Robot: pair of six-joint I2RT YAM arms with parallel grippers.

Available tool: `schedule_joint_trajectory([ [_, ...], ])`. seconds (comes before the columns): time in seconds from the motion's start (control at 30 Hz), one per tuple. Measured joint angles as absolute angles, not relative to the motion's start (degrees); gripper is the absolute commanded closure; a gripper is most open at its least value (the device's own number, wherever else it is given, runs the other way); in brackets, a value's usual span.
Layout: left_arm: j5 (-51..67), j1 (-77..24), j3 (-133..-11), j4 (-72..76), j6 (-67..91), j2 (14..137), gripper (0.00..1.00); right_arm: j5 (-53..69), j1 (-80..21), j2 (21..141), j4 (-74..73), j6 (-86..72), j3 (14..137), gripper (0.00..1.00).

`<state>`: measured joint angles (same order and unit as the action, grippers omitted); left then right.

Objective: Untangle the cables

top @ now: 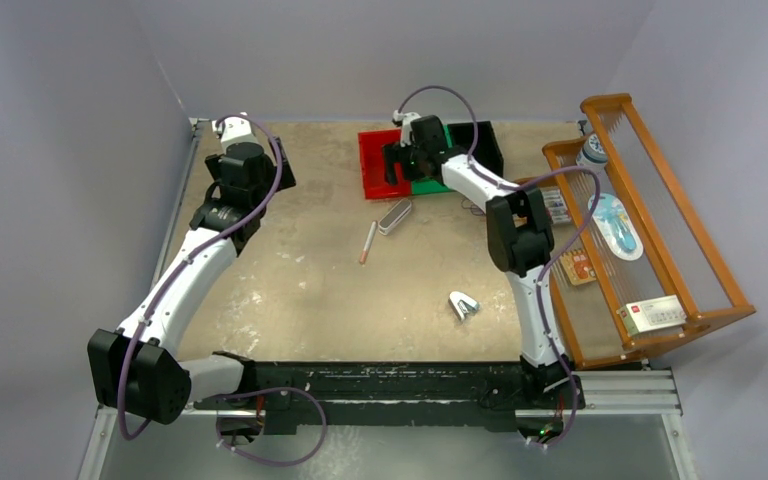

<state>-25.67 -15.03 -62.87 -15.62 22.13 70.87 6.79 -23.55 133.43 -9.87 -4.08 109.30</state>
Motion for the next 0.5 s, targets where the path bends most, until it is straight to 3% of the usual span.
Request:
schedule_joint_trajectory([
  [0.5,-25.28,-14.35,-62.87,-15.84,23.00,70.87,0.09,7.03,-35.05,133.38,-9.58,-3.99,109.25,0.12],
])
